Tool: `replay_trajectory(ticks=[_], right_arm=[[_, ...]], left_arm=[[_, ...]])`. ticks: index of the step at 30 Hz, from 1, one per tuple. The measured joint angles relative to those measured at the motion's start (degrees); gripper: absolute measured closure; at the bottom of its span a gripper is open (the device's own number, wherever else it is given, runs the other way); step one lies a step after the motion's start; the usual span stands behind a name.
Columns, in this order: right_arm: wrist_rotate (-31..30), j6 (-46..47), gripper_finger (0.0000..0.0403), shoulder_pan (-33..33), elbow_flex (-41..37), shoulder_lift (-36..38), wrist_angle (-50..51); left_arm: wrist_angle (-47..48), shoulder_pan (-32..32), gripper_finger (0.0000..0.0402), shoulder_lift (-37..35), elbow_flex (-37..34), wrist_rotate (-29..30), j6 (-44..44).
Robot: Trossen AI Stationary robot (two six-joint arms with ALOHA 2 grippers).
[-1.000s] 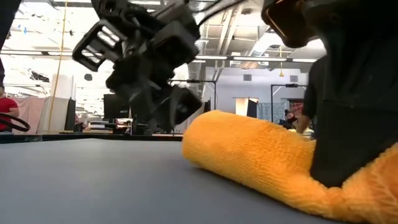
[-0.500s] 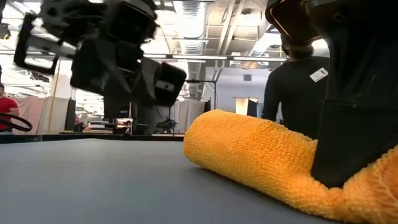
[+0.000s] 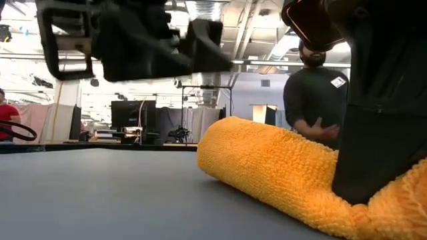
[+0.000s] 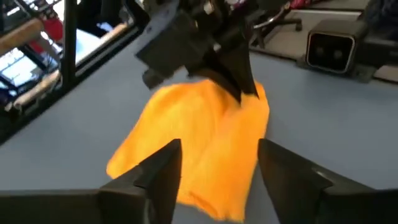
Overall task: Roll towel into tight, uniform cylinder
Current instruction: Roll the orange microfiber cloth
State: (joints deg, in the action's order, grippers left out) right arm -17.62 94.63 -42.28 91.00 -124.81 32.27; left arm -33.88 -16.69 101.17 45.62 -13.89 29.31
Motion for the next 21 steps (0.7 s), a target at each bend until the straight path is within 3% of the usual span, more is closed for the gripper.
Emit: replay_trajectory(ticks=[8, 21], right_arm=[[-0.08, -0.02, 0.0376, -0.07, 0.04, 0.00, -0.17], [-0.19, -0.17, 0.0375, -0.11, 0.10, 0.00, 0.21]], left_arm=[[3.77, 0.00, 0.0145, 8.76, 7.44, -0.01, -1.58], [10.37, 0.00, 0.0164, 9.57, 9.40, -1.53, -1.30]])
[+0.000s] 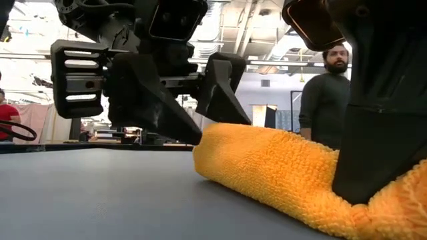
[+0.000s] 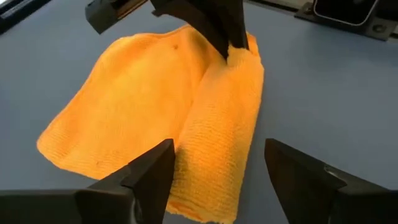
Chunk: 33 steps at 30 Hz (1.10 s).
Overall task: Roll towel into tight, uniform cylinder
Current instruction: Roll the orange microfiber cloth
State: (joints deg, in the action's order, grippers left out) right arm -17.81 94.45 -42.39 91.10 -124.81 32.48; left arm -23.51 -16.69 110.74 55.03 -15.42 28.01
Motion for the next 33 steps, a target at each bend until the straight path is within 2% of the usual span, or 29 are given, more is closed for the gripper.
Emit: replay_trajectory(ticks=[8, 15, 19, 26, 30, 33], right_arm=[[-0.06, 0.02, 0.0374, 0.00, -0.09, 0.00, -0.61], [0.04, 0.07, 0.0372, -0.04, -0.07, -0.04, -1.95], [0.59, -1.41, 0.0351, 0.00, -0.05, 0.10, -1.68], [1.33, -5.97, 0.0292, 0.55, -0.14, 4.17, 3.54], [-0.26, -6.19, 0.0270, -0.27, -0.12, 7.46, 7.95], [-4.57, -3.74, 0.0265, -1.85, -0.12, 9.12, 11.99]], left_arm=[[-1.86, 0.02, 0.0198, 2.97, 0.05, 0.75, 1.31], [-0.20, 0.05, 0.0218, 7.97, 4.39, 0.34, -0.25], [4.44, 0.06, 0.0256, 8.17, 6.27, 0.17, 0.49], [15.97, 0.31, 0.0383, 7.93, 10.20, 0.70, 2.97], [21.76, 0.74, 0.0386, 7.93, 12.66, 0.60, 2.84], [28.09, 0.96, 0.0386, 7.87, 15.17, 0.47, 3.07]])
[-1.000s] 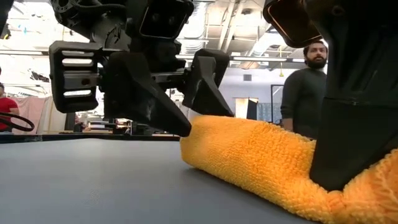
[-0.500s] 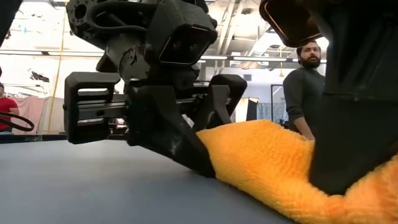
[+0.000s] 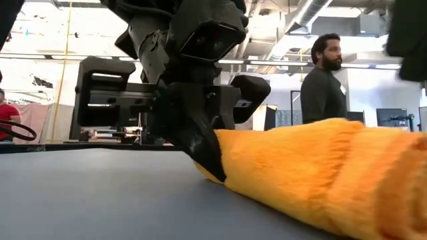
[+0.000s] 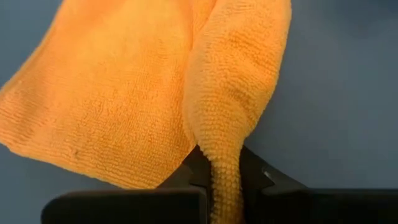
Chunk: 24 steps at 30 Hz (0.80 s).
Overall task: Roll towel into tight, uniform cylinder
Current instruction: Roll the orange microfiber cloth
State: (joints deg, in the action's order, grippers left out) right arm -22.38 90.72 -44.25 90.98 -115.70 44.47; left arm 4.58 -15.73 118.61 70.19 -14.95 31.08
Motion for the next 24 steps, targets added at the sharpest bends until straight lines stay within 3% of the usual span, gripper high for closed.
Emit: replay_trajectory(ticks=[5, 9, 16, 24], right_arm=[[-4.31, 8.05, 0.0280, -1.95, -1.51, 0.21, 6.75], [-3.41, 7.25, 0.0293, -0.85, -7.92, 0.04, -1.30], [-0.64, 0.80, 0.0302, 2.45, -14.70, 0.37, -3.42], [0.03, -17.85, 0.0302, 7.29, -15.39, 1.02, -0.28]], left_arm=[[7.71, 0.06, 0.0386, 0.00, 3.18, -0.05, 1.04], [11.81, 0.09, 0.0386, 0.13, 5.21, -0.33, 0.93], [13.77, 0.89, 0.0386, 0.15, 5.44, -2.29, -1.10], [15.93, 2.95, 0.0386, 0.11, 5.42, -7.47, -7.30]])
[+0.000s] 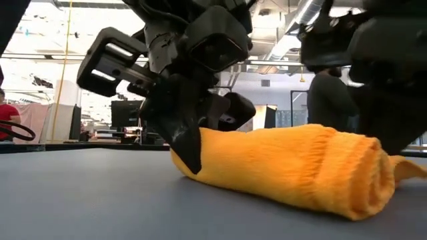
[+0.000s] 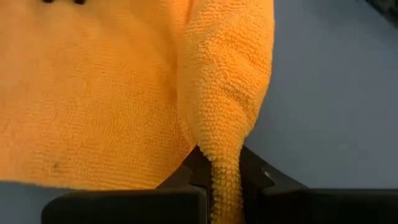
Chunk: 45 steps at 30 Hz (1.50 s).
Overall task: Roll towel into tight, uniform cylinder
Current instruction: Roll the orange microfiber cloth
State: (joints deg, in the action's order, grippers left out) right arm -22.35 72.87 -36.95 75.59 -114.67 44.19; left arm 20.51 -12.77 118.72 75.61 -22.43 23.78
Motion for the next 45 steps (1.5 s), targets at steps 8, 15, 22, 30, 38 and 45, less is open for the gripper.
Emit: replay_trajectory(ticks=[8, 15, 22, 30, 38, 45], right_arm=[[-0.02, -11.47, 0.0302, 2.77, 1.23, 4.86, 6.47], [-3.64, -10.84, 0.0302, 1.89, 1.27, 8.59, 4.54], [-11.13, -19.35, 0.0302, -1.31, 1.39, 6.44, -12.06], [-11.14, -32.35, 0.0268, -0.41, 1.38, 2.26, -20.85], [-8.77, -35.37, 0.0174, 1.58, 1.38, 1.92, -20.88], [-7.49, -32.70, 0.0149, 1.37, 1.49, -1.02, -20.79]], left_arm=[[0.47, 4.20, 0.0386, 0.09, -0.09, -4.30, -14.19], [2.65, 8.85, 0.0386, 0.09, -0.09, -9.08, -29.73], [5.58, 10.32, 0.0386, 0.09, -0.09, -10.61, -31.58], [7.12, 10.91, 0.0386, 0.09, -0.07, -10.81, -34.29], [7.15, 11.08, 0.0386, 0.09, -0.04, -10.65, -35.74], [7.10, 11.26, 0.0352, 0.09, -0.04, -10.63, -33.81]])
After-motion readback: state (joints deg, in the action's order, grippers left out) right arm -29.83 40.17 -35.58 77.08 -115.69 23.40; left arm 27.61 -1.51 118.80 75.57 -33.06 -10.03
